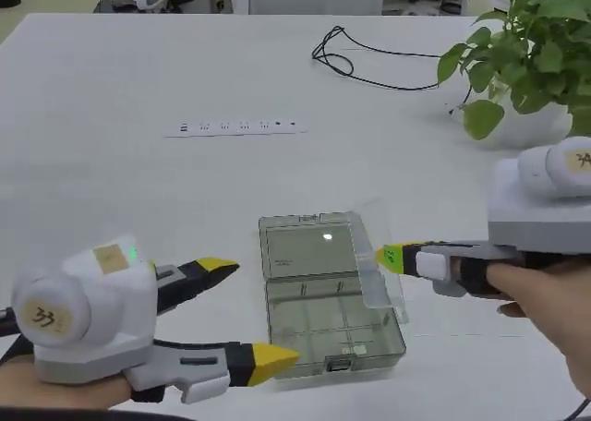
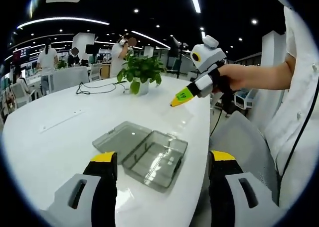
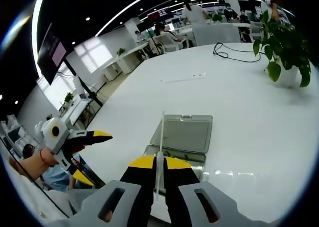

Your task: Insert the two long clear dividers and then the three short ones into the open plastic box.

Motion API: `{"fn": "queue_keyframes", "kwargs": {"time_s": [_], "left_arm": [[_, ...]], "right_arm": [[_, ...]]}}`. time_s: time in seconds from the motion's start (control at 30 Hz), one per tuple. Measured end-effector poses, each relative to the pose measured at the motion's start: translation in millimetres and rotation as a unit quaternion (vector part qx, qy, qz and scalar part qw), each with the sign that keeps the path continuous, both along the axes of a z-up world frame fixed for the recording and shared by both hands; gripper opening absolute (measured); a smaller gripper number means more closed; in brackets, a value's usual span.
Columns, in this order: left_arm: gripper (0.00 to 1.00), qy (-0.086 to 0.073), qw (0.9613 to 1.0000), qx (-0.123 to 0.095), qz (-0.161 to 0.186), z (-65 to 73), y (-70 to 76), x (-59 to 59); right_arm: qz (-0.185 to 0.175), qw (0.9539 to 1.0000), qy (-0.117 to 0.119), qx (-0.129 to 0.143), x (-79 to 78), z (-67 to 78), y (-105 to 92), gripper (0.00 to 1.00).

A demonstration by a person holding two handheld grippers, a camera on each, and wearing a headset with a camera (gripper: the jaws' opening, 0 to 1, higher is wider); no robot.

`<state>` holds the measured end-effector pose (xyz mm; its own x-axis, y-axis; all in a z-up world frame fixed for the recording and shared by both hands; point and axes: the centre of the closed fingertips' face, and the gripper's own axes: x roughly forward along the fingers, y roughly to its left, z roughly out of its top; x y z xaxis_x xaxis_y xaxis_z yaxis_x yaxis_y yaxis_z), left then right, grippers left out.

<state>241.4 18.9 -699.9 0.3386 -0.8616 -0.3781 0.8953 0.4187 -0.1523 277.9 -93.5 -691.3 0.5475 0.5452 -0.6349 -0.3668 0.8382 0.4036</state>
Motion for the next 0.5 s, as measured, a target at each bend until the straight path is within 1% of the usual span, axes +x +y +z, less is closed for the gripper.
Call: {"fn": "queue_keyframes", "kwargs": {"time_s": [0.07, 0.13, 0.17, 0.2, 0.37, 0.43, 0.5], "left_arm": [[0.81, 0.0, 1.0, 0.0, -0.003, -1.3, 0.0, -0.7], [0.82, 0.003, 1.0, 0.004, -0.008, -4.4, 0.9, -2.0], [0.82, 0.001, 0.9999, 0.005, -0.011, -5.5, 1.3, -2.8], [0.83, 0.001, 0.9999, 0.006, -0.012, -5.7, 1.3, -3.2], [0.89, 0.006, 0.9996, 0.008, -0.025, -12.5, 0.8, -7.0], [0.9, 0.007, 0.9995, 0.005, -0.029, -13.8, 1.2, -7.3], [0.92, 0.013, 0.9995, 0.0, -0.03, -15.7, 2.5, -6.6]], "right_arm": [[-0.004, 0.9999, 0.011, -0.005, -1.1, -4.5, -0.8, 0.06], [-0.008, 0.9997, 0.021, -0.01, -2.0, -9.4, -0.6, 0.06], [-0.013, 0.9993, 0.033, -0.014, -3.3, -13.7, -1.0, 0.06], [-0.014, 0.9992, 0.036, -0.015, -3.5, -15.0, -1.0, 0.06], [-0.025, 0.9963, 0.08, -0.023, -5.7, -36.1, -3.6, 0.06], [-0.024, 0.9949, 0.092, -0.034, -6.7, -41.3, -3.5, 0.06], [-0.022, 0.9931, 0.107, -0.042, -8.1, -46.5, -3.1, 0.06]]}}
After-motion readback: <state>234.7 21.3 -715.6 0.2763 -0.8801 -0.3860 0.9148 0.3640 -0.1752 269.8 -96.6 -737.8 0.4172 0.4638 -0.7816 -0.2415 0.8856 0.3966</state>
